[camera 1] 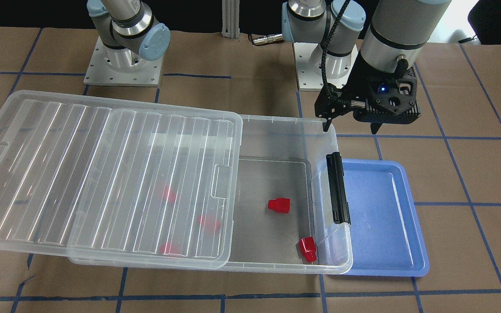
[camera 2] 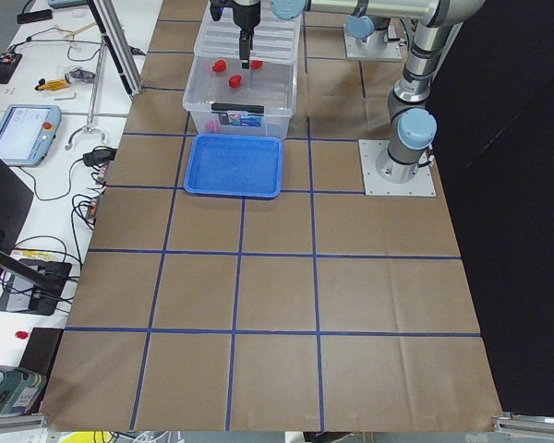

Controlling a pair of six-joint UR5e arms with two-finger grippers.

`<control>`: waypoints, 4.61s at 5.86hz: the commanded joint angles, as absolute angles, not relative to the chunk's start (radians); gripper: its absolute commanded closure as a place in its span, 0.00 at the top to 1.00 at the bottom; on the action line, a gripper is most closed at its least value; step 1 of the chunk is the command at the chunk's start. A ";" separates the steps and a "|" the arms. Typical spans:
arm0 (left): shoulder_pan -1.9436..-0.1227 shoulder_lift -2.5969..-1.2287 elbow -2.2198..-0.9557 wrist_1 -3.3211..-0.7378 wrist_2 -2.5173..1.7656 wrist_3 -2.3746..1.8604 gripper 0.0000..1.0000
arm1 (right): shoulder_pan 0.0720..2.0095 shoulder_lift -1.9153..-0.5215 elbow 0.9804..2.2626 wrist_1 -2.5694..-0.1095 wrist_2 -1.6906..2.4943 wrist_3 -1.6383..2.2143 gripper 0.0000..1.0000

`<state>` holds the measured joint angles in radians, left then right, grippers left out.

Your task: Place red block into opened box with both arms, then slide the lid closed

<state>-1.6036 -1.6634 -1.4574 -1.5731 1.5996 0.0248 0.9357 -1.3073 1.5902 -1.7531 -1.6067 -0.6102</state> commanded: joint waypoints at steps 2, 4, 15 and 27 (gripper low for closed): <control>-1.605 -1.663 -1.460 -1.574 1.595 0.032 0.98 | 0.951 -1.371 1.670 -1.763 -1.597 -0.554 1.00; -1.603 -1.658 -1.463 -1.568 1.597 0.040 0.98 | 0.974 -1.381 1.701 -1.763 -1.592 -0.546 1.00; -1.591 -1.637 -1.489 -1.497 1.552 0.034 0.98 | 1.129 -1.434 1.767 -1.763 -1.531 -0.379 1.00; -1.592 -1.628 -1.514 -1.496 1.552 0.035 0.98 | 1.233 -1.437 1.792 -1.763 -1.456 -0.250 1.00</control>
<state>-1.5921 -1.6264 -1.5145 -1.4956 1.5524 0.0357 1.2327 -1.4373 1.7916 -1.7625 -1.4589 -0.2502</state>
